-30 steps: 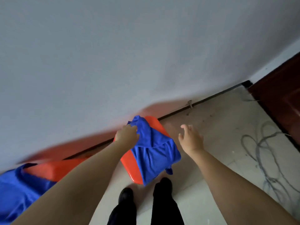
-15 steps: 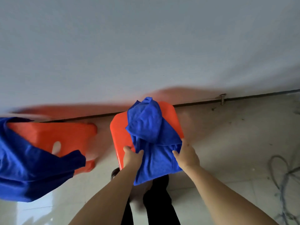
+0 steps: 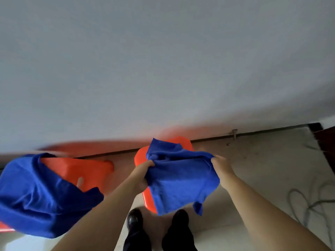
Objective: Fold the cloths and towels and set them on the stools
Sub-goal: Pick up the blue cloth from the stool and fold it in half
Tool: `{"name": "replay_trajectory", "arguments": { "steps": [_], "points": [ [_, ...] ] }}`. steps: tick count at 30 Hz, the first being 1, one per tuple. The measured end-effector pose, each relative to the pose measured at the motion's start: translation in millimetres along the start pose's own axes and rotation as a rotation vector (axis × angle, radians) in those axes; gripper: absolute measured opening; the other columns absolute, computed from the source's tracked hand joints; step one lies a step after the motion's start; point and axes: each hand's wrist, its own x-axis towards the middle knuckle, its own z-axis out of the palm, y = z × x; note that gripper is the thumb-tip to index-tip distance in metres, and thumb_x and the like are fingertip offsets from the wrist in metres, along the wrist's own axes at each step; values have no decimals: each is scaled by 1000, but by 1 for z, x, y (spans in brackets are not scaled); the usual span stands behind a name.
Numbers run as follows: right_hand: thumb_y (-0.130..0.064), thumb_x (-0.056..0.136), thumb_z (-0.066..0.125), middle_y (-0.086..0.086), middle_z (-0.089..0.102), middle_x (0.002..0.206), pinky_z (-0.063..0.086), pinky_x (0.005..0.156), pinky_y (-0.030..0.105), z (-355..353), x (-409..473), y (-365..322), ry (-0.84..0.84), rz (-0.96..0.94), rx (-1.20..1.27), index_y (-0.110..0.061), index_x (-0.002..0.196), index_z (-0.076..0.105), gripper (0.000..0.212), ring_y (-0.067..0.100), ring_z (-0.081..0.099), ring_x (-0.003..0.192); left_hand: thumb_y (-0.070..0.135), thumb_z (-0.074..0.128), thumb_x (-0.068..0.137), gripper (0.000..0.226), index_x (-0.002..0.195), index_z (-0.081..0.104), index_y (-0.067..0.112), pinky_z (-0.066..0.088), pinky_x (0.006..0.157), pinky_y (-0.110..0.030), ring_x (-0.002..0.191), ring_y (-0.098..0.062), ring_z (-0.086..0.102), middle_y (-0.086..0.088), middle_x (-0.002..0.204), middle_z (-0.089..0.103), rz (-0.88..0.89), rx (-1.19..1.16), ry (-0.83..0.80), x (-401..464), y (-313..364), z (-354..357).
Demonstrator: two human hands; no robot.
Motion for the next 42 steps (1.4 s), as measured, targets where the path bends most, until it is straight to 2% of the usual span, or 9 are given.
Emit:
{"name": "replay_trajectory", "arguments": {
  "steps": [6, 12, 16, 20, 25, 28, 33, 36, 42],
  "points": [
    [-27, 85, 67, 7, 71, 97, 53, 83, 37, -25, -72, -79, -208, -159, 131, -14, 99, 67, 19, 24, 66, 93, 19, 53, 89, 15, 91, 62, 7, 50, 71, -32, 75, -23, 62, -10, 78, 68, 139, 58, -184, -91, 94, 6],
    [-26, 63, 60, 16, 68, 107, 52, 80, 38, -33, -130, -114, -209, -381, -634, -9, 107, 61, 47, 29, 65, 97, 21, 57, 90, 14, 90, 64, 8, 50, 70, -29, 76, -18, 64, -8, 81, 70, 309, 77, -258, -159, 131, -5],
    [-35, 74, 68, 6, 51, 133, 47, 88, 34, -38, -166, -131, -110, -359, -717, -22, 147, 24, 87, 27, 55, 116, 20, 55, 90, 12, 99, 56, 12, 48, 75, -27, 84, -17, 60, -8, 94, 61, 446, 83, -286, -192, 148, -8],
    [-41, 74, 70, 5, 40, 145, 45, 100, 39, -48, -194, -152, -154, -396, -601, -37, 149, 10, 96, 28, 50, 123, 17, 51, 93, 13, 80, 53, 18, 49, 64, -21, 77, -12, 63, 1, 78, 64, 622, 63, -297, -226, 175, -3],
    [-17, 84, 61, 10, 39, 146, 43, 100, 34, -44, -226, -175, -44, -401, -1136, -14, 147, 26, 72, 28, 45, 127, 18, 54, 94, 15, 82, 63, 16, 46, 64, -26, 83, -17, 59, -2, 84, 63, 784, 192, -281, -257, 193, -1],
    [-12, 90, 51, 12, 61, 112, 43, 80, 31, -47, -243, -177, 204, -411, -1233, -4, 123, 55, 34, 27, 55, 99, 21, 55, 93, 15, 80, 61, 17, 47, 64, -30, 82, -17, 58, -1, 83, 61, 815, 153, -222, -267, 199, -1],
    [-3, 87, 46, 11, 54, 77, 40, 58, 24, -92, -225, -166, 376, -377, -631, -6, 67, 51, 21, 25, 56, 76, 19, 59, 90, 10, 82, 62, 15, 49, 79, -30, 88, -20, 59, -4, 87, 63, 826, 49, -183, -270, 222, -23],
    [-2, 85, 48, 12, 58, 89, 46, 74, 34, -102, -221, -163, 193, -340, 131, -9, 77, 56, 13, 26, 57, 84, 21, 60, 89, 11, 79, 60, 15, 46, 88, -32, 90, -20, 57, -3, 91, 60, 752, 59, -184, -274, 231, -30],
    [-7, 89, 48, 5, 63, 77, 46, 57, 29, -101, -234, -183, -40, -372, 506, -11, 76, 63, 21, 22, 58, 68, 15, 53, 91, 12, 83, 61, 11, 50, 70, -30, 77, -18, 57, -4, 82, 60, 594, 83, -287, -285, 254, -42]
  ]
}}
